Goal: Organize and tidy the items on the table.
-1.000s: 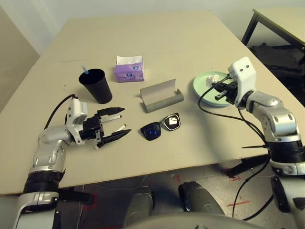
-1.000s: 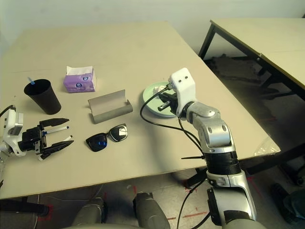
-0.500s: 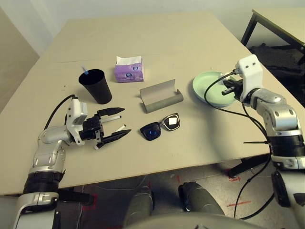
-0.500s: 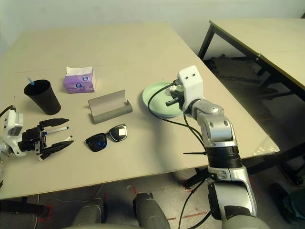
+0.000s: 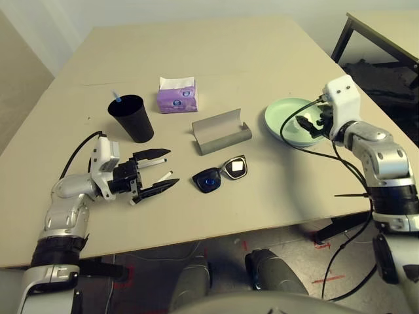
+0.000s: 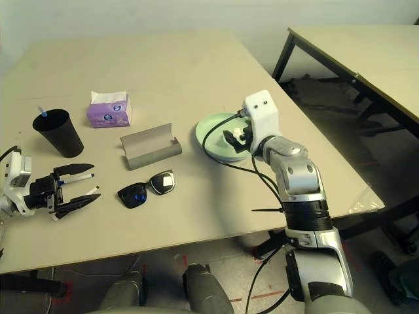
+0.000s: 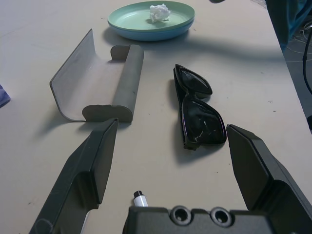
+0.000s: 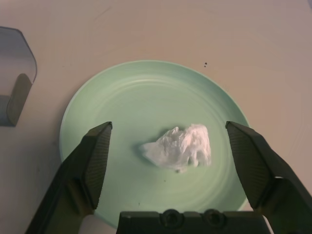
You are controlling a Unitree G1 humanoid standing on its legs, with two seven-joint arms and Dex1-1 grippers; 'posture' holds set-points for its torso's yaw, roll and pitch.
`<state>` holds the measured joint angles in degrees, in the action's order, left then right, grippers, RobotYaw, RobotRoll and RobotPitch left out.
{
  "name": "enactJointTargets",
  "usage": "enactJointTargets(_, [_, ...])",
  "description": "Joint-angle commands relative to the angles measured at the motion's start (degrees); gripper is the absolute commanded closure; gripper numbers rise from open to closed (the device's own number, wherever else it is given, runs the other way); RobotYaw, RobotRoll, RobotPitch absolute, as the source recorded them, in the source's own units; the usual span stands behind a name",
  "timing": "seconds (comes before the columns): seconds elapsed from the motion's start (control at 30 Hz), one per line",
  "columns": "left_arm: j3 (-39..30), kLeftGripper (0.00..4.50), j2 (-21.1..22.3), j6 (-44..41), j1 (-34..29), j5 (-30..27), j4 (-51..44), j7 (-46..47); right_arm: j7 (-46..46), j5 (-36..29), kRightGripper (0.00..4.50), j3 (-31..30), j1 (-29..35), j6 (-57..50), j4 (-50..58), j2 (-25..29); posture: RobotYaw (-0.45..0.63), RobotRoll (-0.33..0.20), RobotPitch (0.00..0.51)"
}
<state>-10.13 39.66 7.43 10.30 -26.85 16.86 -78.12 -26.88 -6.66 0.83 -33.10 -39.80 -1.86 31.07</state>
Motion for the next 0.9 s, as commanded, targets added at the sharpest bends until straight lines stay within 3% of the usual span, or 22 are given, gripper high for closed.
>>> enactJointTargets(0.03, [-0.3, 0.0, 0.53, 0.52, 0.28, 0.28, 1.09, -0.5, -3.72, 0.72, 0.05, -3.53, 0.54, -1.59, 3.82, 2.66, -0.08, 0.0, 0.078])
enactJointTargets(0.13, [-0.31, 0.0, 0.69, 0.48, 0.41, 0.25, 1.32, -0.83, -10.24, 2.78, 0.05, -11.98, -1.06, -1.34, 10.42, 6.15, -0.08, 0.0, 0.081])
enactJointTargets(0.23, [-0.42, 0.0, 1.0, 0.31, 0.27, 0.02, 1.08, -1.22, -18.03, 9.36, 0.05, -23.23, -4.53, 3.21, 15.79, 10.79, -0.08, 0.0, 0.084])
enactJointTargets(0.33, [-0.61, 0.0, 1.41, 0.44, -0.09, -0.16, 0.89, -1.74, -23.7, 12.08, 0.05, -29.94, -8.73, 1.57, 18.64, 11.38, -0.07, 0.0, 0.087])
enactJointTargets(0.53, [-1.4, 0.0, 2.33, 0.7, -2.21, -0.52, -0.58, -2.05, -30.05, 14.88, 0.05, -40.19, -16.35, -4.83, 20.27, 4.64, -0.05, 0.0, 0.092])
enactJointTargets(0.9, [-3.12, 0.0, 3.04, 0.76, -5.75, -0.74, -3.16, -1.28, -28.09, 20.11, 0.05, -46.54, -17.13, -7.6, 14.05, -6.27, -0.01, 0.0, 0.075])
